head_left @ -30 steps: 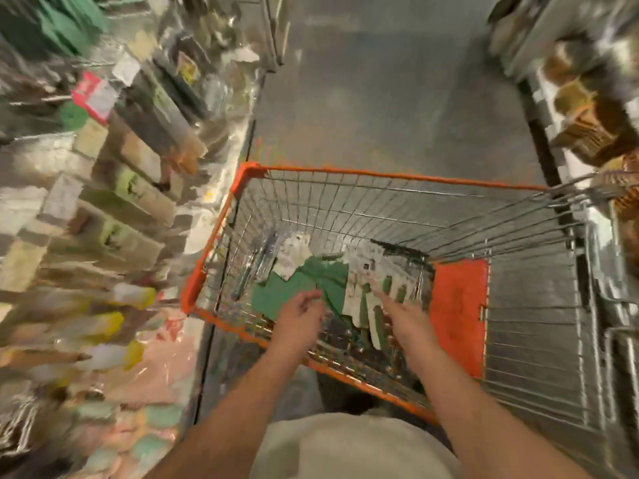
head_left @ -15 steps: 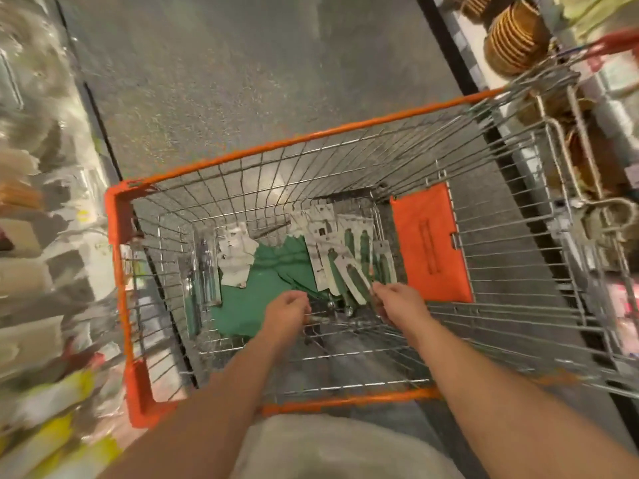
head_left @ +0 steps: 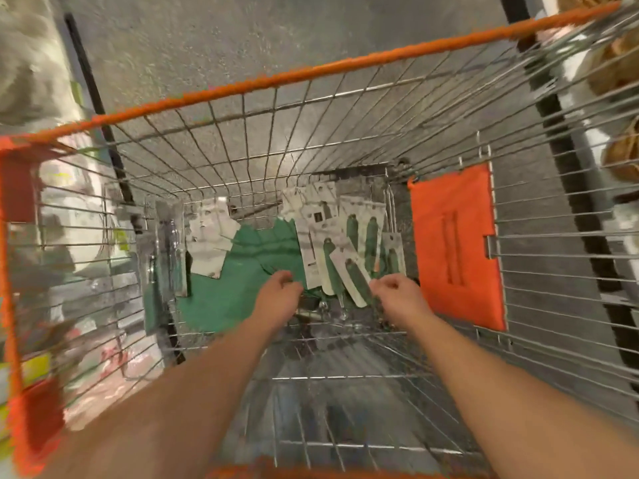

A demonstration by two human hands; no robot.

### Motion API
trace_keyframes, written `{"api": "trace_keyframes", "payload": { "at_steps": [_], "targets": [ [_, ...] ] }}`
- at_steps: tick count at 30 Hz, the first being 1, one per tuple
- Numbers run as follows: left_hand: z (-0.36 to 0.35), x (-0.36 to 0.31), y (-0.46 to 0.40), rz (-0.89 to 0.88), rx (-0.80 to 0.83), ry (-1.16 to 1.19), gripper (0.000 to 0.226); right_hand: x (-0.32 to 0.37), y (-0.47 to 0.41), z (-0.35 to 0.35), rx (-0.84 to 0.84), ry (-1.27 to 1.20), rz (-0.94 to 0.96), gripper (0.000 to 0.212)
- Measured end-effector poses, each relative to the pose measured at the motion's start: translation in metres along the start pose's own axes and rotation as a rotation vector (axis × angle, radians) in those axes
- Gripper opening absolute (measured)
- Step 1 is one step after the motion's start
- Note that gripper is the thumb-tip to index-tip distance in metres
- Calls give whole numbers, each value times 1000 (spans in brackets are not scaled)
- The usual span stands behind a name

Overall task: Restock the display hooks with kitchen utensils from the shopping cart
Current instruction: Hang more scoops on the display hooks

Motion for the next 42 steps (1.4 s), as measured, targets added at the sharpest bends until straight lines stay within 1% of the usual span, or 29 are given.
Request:
{"api": "trace_keyframes", "payload": {
  "at_steps": [5,10,12,15,18,20,23,28,32,36,39,42],
  "targets": [
    [-25,-9,-27,-34,-21,77,49,-10,-34,-13,79,35,23,56],
    [-37,-4,-52,-20,-67,132,50,-22,-60,-31,145,112,60,67],
    [-40,0,-58,-29,-88,130,47,-29,-67,-42,178,120,57,69],
    [-49,1,-62,-30,-93,140,42,-35,-74,-53,150,135,39,63],
    [-61,2,-65,-4,-69,191,22,-38,-77,-60,101,82,40,46],
    [-66,2,-68,-2,-86,211,18,-36,-78,-62,89,53,67,39],
    [-69,-2,-68,-31,-138,208,23,-33,-81,-57,24,2,95,34],
    [-76,-4,-69,-39,-173,275,37,-26,-91,-43,-65,-26,95,34],
    [-78,-9,-70,-89,-193,239,42,-17,-101,-36,-122,-79,108,31],
    [-79,-9,-76,-64,-193,246,61,-11,-107,-44,-123,-145,75,60],
    [-86,-13,-78,-47,-134,275,74,-11,-111,-47,-144,-187,38,82],
    [-91,-18,-76,-26,-133,286,79,-14,-115,-49,-140,-199,17,89]
  ]
}}
Point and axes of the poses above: each hand's wrist, its own y-axis away from the middle knuckle, its own z-axis out of the back of the hand, x = y × z, the point moved 7 cm from there along -y, towards the middle knuckle, and after that the axes turned 2 degrees about z, right-handed, at the moved point
